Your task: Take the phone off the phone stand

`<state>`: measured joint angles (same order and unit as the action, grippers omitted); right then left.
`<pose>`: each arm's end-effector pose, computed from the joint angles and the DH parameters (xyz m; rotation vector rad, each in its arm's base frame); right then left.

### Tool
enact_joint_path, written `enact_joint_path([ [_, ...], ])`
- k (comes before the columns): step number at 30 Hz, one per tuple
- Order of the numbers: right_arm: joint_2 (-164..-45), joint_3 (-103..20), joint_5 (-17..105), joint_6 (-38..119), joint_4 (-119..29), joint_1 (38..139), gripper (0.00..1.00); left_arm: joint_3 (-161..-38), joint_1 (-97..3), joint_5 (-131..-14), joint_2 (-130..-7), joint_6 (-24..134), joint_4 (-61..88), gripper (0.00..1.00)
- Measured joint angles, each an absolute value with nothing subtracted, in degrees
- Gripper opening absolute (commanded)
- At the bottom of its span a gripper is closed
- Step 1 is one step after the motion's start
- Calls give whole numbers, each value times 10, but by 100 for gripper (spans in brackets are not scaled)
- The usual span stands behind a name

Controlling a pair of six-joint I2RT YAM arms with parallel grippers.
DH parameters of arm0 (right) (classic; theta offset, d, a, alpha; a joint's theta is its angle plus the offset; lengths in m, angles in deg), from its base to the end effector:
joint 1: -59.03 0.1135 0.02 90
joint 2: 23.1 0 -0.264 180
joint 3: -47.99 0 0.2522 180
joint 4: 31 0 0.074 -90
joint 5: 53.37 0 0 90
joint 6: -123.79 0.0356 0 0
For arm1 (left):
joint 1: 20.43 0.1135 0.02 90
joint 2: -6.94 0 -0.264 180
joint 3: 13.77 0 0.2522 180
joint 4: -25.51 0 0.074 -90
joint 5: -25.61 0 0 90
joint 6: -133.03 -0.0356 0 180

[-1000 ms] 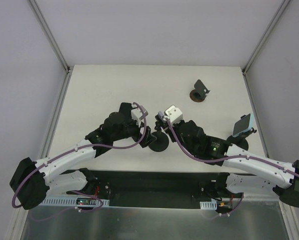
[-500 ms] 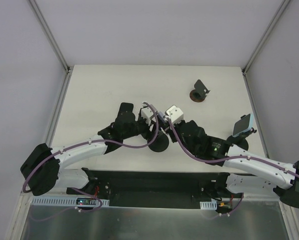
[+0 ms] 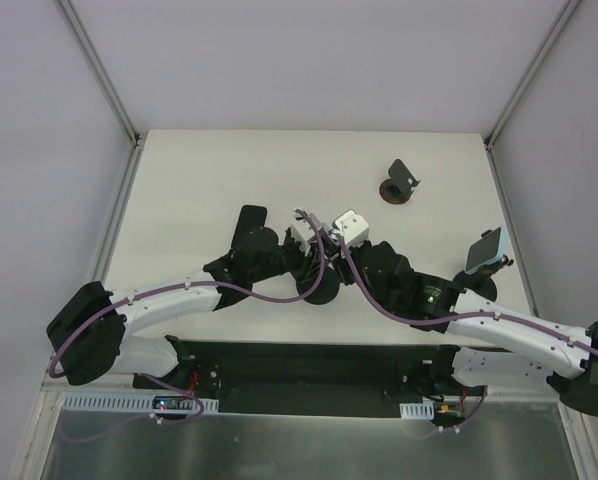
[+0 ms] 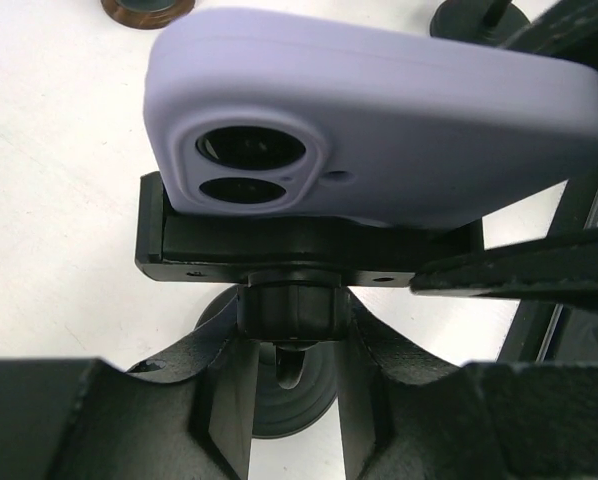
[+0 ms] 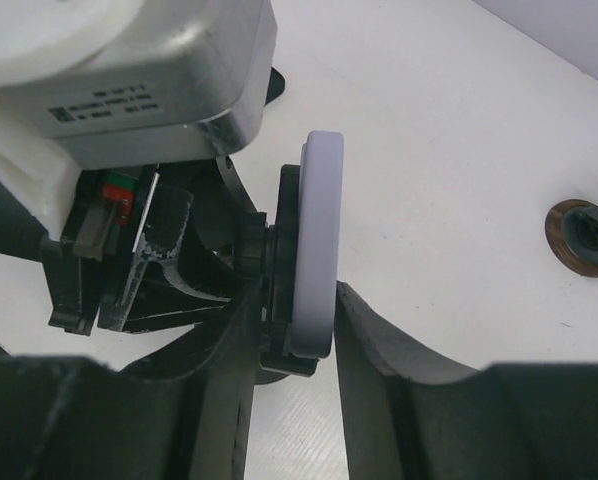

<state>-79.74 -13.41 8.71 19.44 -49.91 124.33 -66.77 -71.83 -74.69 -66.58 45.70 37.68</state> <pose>0.1106 0.2006 0.3291 -0.8654 1.5700 0.1949 0.1754 -0.2300 0.2624 0.8628 1.5683 -0.8441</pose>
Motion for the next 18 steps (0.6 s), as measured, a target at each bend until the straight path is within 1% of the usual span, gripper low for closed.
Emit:
enact_joint_path([
  [4, -798, -126, 69, 202, -491, 1244, 41, -668, -726, -738, -668, 457, 381, 0],
  [11, -809, -118, 40, 222, -448, 1236, 40, -666, -737, -724, -669, 457, 386, 0],
  [14, -814, -118, 38, 227, -433, 1228, 39, -662, -738, -722, -668, 457, 392, 0],
  [18, -821, -118, 39, 232, -423, 1223, 34, -659, -739, -717, -667, 461, 398, 0],
])
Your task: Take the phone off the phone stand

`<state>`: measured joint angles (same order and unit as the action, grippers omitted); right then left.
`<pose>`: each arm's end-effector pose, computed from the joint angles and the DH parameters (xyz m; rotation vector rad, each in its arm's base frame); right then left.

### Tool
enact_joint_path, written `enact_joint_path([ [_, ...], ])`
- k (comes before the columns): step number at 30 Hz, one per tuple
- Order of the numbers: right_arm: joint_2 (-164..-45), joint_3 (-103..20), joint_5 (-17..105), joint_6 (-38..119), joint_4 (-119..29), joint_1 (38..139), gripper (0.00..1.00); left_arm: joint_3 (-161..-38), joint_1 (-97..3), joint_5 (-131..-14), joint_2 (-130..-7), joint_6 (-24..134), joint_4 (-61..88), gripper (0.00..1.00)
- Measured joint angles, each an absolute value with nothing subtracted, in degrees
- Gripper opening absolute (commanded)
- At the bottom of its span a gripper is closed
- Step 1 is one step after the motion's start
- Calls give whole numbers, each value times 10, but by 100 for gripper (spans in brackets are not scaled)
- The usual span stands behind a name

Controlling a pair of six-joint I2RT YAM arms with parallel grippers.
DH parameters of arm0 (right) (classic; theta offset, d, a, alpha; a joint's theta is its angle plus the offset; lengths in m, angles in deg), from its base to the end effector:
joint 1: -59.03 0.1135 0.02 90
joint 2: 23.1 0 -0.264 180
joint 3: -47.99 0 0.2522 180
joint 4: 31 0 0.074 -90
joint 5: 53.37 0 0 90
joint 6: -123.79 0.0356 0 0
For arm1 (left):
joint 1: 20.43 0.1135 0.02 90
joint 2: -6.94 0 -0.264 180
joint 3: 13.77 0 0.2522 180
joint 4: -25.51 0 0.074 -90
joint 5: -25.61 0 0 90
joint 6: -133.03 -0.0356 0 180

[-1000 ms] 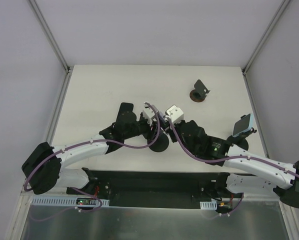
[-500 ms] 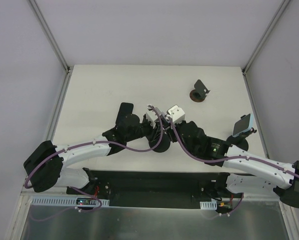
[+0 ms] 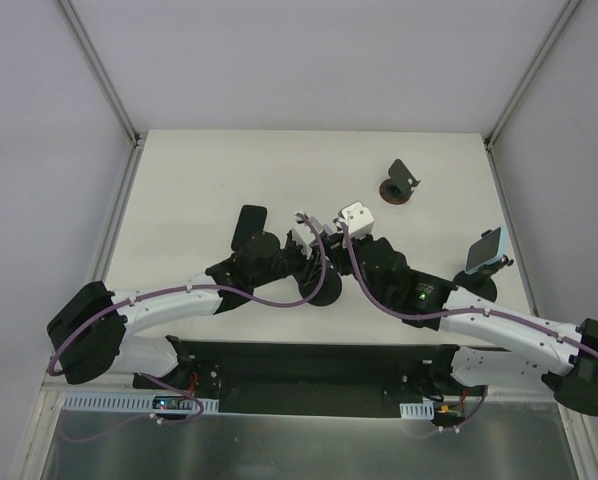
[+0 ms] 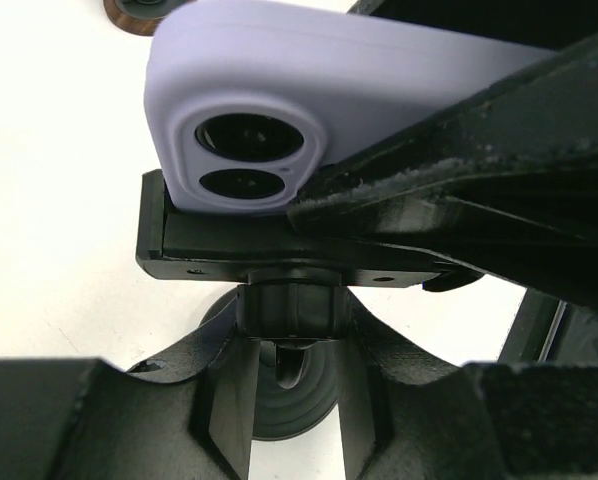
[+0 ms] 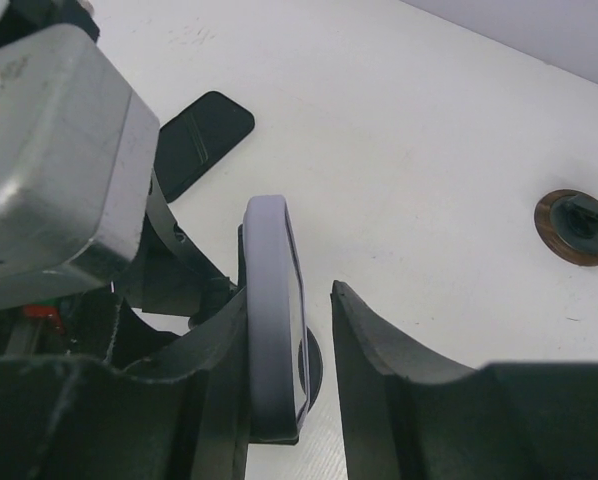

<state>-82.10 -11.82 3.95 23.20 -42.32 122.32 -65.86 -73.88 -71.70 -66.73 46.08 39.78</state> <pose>0.1243 0.2043 0.3244 -0.6819 1.5880 0.1786 0.1683 -0.2346 0.2602 0.8424 1.5569 -0.8355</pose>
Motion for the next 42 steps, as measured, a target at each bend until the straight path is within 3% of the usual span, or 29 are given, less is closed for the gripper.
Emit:
enact_joint_path([
  [4, -824, -118, 45, 235, -419, 1223, 30, -653, -741, -710, -664, 464, 405, 0],
  [9, -824, -118, 58, 239, -421, 1223, 1, -651, -741, -703, -663, 467, 408, 0],
  [22, -808, -124, 98, 255, -460, 1216, 1, -643, -756, -612, -652, 509, 391, 0],
  [42, -771, -138, 142, 336, -549, 1148, 1, -554, -718, -606, -599, 587, 419, 0],
])
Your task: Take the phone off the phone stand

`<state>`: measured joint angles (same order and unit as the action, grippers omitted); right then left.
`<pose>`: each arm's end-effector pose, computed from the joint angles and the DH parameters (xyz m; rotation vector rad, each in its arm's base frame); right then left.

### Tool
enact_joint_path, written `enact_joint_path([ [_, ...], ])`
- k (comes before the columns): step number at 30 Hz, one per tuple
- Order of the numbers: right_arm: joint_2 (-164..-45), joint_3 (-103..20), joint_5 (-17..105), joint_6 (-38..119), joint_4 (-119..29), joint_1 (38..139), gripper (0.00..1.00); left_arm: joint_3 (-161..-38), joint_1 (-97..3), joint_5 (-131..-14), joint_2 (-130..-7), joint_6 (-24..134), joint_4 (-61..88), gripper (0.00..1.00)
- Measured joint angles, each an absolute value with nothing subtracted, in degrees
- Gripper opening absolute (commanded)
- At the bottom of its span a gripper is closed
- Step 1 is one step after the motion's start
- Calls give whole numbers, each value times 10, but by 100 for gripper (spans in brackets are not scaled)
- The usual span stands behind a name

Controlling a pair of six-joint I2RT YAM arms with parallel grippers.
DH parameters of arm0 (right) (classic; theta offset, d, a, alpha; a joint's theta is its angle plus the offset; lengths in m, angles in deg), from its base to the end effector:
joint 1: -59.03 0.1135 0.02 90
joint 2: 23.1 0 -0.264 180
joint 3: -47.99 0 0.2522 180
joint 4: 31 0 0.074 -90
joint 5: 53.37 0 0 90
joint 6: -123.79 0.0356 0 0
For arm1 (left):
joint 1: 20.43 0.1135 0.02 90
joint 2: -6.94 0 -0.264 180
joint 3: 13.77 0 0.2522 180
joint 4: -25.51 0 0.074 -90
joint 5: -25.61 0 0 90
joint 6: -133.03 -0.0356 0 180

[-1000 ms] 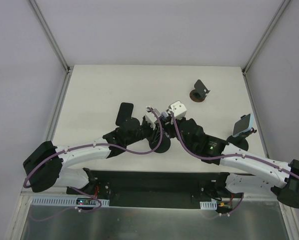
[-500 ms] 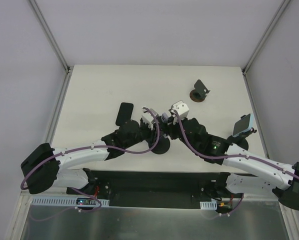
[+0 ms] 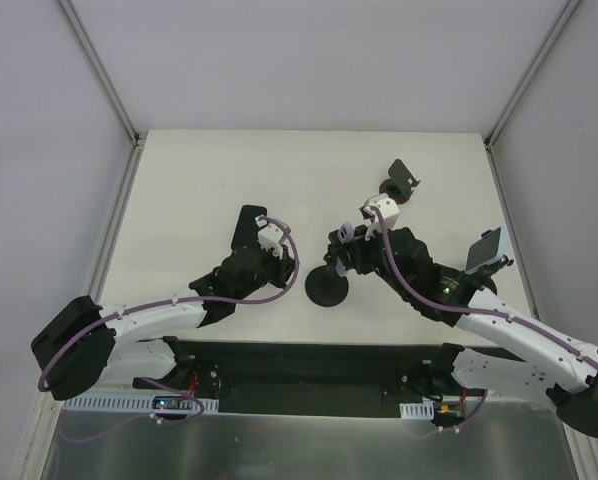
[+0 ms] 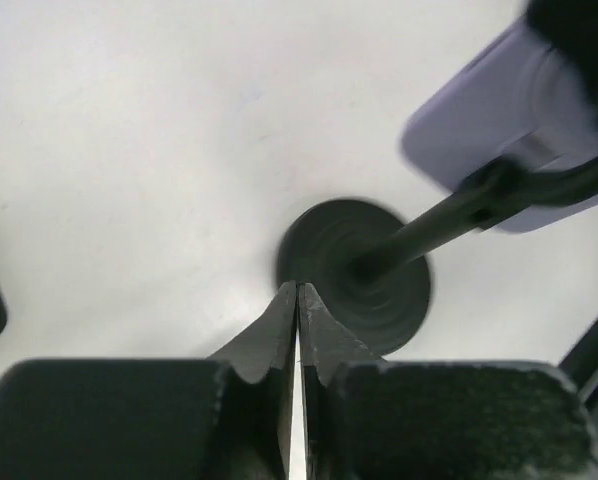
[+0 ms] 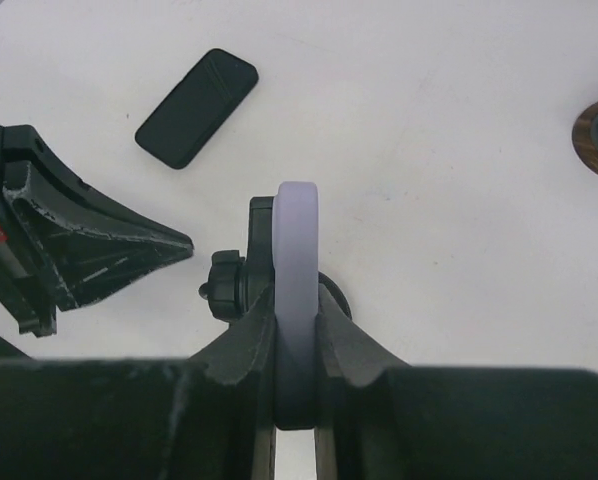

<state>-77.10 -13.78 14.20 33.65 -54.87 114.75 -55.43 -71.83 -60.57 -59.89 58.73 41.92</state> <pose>0.1337 0.1720 0.3315 -0.6132 1.7368 0.3193 0.1595 -0.1960 0.2323 0.5002 1.7204 -0.7992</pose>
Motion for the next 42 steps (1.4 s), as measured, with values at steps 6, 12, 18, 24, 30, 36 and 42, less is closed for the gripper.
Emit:
enact_joint_path([
  [6, -761, -138, 155, 336, -566, 1135, 1, -517, -703, -590, -598, 596, 406, 4],
  [12, -762, -138, 166, 335, -564, 1132, 1, -508, -713, -652, -590, 562, 447, 51],
  [18, -767, -139, 173, 331, -559, 1132, 1, -537, -725, -699, -607, 530, 476, 61],
  [24, -769, -140, 179, 329, -556, 1131, 1, -589, -725, -702, -659, 502, 509, 54],
  [30, -770, -140, 179, 328, -555, 1132, 1, -619, -726, -706, -705, 487, 530, 40],
  [36, -772, -140, 178, 324, -553, 1134, 1, -633, -726, -717, -729, 483, 535, 35],
  [42, -776, -143, 171, 318, -551, 1136, 1, -639, -730, -730, -739, 481, 539, 0],
])
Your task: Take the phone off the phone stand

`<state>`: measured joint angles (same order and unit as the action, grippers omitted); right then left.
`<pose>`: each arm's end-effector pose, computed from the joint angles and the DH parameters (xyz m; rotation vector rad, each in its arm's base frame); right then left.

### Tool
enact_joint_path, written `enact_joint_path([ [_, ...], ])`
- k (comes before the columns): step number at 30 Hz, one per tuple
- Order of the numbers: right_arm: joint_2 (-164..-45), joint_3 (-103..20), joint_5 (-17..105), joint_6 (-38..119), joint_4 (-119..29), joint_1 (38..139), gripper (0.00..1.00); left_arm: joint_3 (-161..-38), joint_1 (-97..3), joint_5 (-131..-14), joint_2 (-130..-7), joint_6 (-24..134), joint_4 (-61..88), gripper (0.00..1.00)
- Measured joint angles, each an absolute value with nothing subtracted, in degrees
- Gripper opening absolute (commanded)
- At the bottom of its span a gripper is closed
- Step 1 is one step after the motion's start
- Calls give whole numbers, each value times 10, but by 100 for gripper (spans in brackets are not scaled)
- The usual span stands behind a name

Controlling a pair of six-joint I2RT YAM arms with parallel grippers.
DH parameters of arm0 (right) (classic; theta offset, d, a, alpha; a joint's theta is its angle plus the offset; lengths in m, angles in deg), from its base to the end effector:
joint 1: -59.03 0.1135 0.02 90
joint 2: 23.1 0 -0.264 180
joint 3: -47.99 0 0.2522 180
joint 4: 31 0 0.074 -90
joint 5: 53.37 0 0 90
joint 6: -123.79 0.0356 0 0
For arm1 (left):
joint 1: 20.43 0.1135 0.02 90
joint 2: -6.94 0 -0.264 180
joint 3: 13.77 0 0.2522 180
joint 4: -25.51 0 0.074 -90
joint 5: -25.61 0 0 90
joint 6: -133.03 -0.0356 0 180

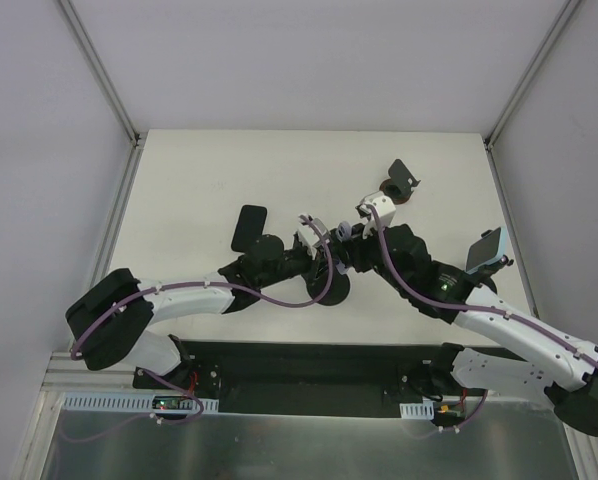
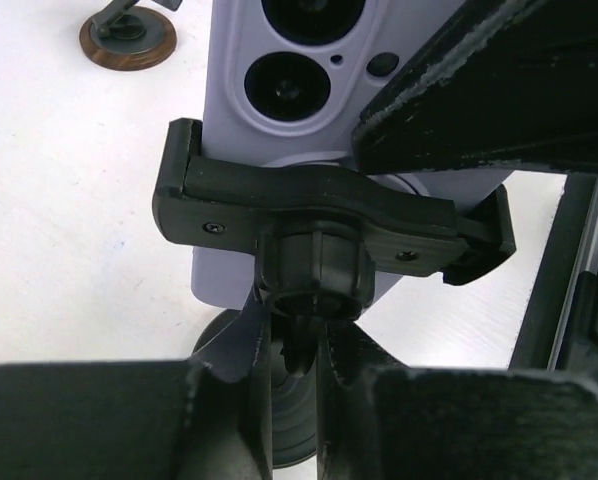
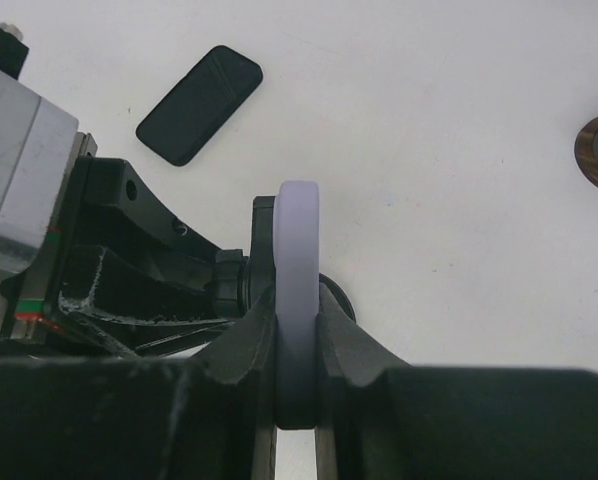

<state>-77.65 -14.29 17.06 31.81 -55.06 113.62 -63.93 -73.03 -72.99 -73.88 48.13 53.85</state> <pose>0.1372 0.1724 0.3322 -0.6612 1.7292 0.3256 0.1804 -0.2447 0.2411 0.7886 1.4906 -0.8902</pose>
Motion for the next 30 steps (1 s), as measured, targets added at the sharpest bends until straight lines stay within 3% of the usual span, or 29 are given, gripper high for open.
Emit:
enact_joint_path([
  [13, -791, -149, 204, 277, -554, 1148, 1, -601, -739, -630, -693, 503, 519, 0],
  [30, -787, -153, 230, 246, -560, 1152, 1, -559, -727, -650, -642, 530, 520, 0],
])
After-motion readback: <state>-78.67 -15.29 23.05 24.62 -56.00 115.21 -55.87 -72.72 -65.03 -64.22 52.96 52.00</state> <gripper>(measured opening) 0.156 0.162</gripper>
